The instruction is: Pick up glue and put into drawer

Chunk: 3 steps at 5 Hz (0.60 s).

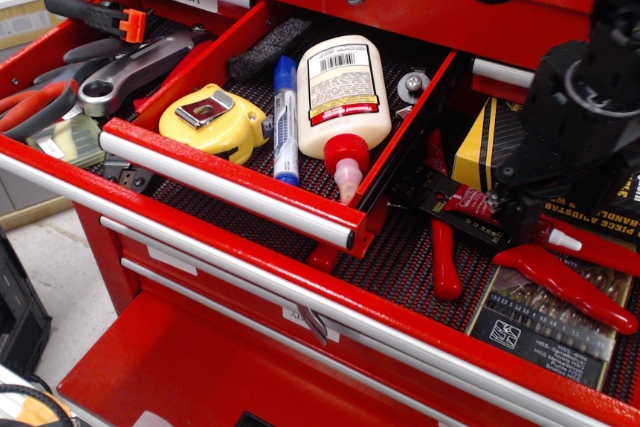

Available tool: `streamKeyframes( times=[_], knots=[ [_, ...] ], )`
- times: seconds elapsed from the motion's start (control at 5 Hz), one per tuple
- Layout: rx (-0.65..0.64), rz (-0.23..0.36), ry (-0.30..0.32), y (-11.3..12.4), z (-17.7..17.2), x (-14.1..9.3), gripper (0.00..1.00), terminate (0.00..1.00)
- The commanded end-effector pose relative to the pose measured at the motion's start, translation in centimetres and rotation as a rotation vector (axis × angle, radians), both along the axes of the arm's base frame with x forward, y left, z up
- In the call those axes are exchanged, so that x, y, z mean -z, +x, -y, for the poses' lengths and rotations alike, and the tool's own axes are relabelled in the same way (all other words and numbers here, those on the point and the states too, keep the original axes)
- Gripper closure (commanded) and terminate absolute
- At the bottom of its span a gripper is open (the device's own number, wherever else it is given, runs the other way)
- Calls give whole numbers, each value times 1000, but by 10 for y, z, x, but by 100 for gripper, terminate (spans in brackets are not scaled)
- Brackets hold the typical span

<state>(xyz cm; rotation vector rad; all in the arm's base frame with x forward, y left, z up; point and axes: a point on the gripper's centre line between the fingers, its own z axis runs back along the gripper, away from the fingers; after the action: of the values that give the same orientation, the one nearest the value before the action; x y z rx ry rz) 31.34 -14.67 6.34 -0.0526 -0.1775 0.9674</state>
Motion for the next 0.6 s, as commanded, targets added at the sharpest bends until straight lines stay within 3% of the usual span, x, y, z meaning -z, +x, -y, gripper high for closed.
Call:
streamKeyframes(
  times=[0.0,0.2,0.4],
  knots=[
    [0,42,-9,-3,-2,-1,0,0],
    [-16,35,-12,-3,-2,1,100,0],
    [-18,35,-8,-3,-1,1,100,0]
  ],
)
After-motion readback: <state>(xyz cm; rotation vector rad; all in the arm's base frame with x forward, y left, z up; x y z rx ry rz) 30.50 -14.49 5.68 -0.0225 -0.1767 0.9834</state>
